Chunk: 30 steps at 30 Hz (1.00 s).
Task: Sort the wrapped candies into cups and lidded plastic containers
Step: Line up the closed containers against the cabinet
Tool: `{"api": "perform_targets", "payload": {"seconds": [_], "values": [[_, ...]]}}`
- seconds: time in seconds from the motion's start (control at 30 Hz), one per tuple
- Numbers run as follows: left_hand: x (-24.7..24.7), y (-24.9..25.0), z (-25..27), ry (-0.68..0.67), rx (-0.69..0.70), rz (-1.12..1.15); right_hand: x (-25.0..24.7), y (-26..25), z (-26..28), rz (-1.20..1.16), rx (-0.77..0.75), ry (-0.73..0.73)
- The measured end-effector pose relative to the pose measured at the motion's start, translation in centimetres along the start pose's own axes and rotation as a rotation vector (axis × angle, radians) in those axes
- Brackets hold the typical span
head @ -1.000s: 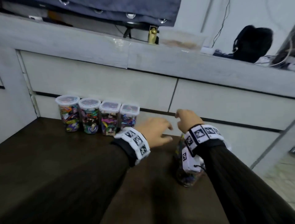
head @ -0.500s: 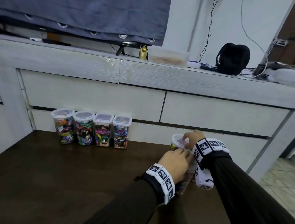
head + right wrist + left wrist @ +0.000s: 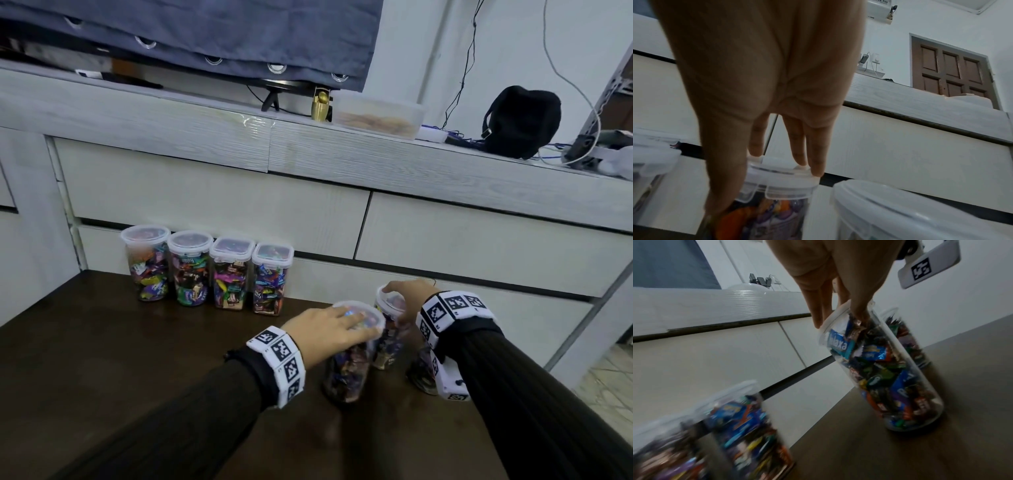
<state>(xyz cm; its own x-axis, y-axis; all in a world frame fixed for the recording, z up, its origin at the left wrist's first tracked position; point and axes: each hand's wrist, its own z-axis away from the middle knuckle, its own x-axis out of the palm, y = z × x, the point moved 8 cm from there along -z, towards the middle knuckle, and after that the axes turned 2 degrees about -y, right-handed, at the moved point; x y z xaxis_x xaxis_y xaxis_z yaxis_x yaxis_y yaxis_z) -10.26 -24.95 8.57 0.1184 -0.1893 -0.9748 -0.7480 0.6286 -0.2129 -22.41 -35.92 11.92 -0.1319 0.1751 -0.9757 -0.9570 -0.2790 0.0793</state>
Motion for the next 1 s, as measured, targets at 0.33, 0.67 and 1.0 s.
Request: {"api": "perform_targets", "payload": {"seconds": [0.33, 0.67, 1.0], "values": [[1.4, -7.9, 0.2, 0.044, -0.371, 0.074, 0.2, -4.6, -1.6, 0.08, -0.143, 0.146], [2.8, -12.4, -5.5, 0.068, -0.494, -0.077, 0.1, -7.1, -6.8, 0.077, -0.143, 0.399], [3.5, -13.7, -6.8, 0.075, -0.576, -0.032, 0.1, -6.7, -8.0, 0.072, -0.159, 0.41]]}}
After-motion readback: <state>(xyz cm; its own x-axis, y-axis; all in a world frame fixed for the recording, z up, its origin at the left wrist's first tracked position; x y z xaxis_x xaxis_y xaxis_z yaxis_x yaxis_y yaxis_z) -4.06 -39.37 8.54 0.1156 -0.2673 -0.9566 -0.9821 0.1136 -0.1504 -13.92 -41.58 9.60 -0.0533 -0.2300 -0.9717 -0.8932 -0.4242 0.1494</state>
